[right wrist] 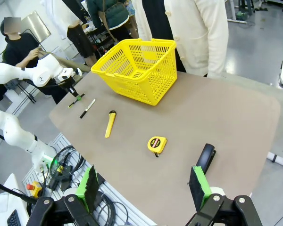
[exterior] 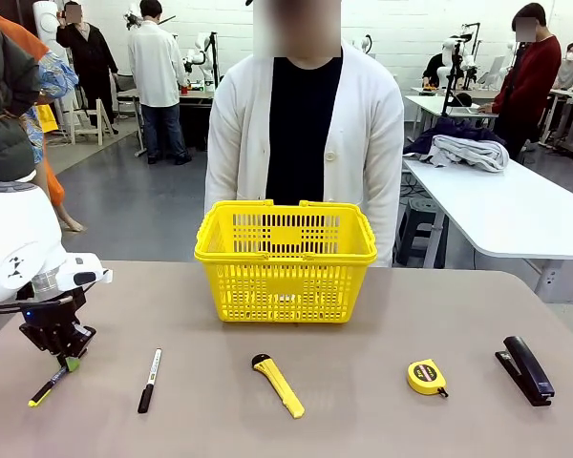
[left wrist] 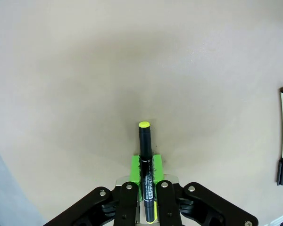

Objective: Place the items the person wants into the basket.
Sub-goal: Pick up the item the person points to and place it in the Market Basket.

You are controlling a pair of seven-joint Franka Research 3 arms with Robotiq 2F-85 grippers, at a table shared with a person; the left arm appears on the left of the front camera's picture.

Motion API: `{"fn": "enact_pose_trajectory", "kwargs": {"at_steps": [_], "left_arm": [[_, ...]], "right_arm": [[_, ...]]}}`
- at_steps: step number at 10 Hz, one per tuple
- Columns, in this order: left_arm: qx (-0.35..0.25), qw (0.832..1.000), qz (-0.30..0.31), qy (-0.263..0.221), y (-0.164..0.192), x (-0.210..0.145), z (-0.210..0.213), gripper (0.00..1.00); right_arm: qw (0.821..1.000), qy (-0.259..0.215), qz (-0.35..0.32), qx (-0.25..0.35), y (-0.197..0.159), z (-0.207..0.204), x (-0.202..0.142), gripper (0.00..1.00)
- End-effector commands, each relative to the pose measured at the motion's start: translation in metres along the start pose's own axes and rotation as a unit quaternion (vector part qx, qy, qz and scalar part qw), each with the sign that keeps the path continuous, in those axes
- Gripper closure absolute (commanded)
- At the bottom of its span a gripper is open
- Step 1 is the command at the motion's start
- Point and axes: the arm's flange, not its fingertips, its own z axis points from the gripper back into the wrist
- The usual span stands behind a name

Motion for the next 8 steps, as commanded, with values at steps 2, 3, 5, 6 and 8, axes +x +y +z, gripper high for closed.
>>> {"fn": "enact_pose_trajectory", "kwargs": {"at_steps": [2,3,5,6,8], "left_arm": [[-0.001,0.999,-0.037,-0.014,-0.005,-0.063,0.001,1.0],[-0.001,0.998,-0.061,-0.011,-0.009,-0.064,0.04,1.0],[-0.01,0.992,-0.119,-0.031,-0.014,-0.058,0.129,1.0],[-0.022,0.988,-0.152,-0.032,-0.018,-0.052,0.162,1.0],[-0.037,0.979,-0.201,-0.01,-0.027,-0.043,0.212,1.0]], "right_arm": [[1.0,-0.005,0.005,0.008,0.0,-0.001,0.001,0.0],[1.0,-0.005,0.005,0.008,0.0,-0.001,0.001,0.0],[1.0,-0.005,0.005,0.008,0.0,-0.001,0.001,0.0],[1.0,-0.005,0.005,0.008,0.0,-0.001,0.001,0.0],[1.0,-0.005,0.005,0.008,0.0,-0.001,0.001,0.0]]}}
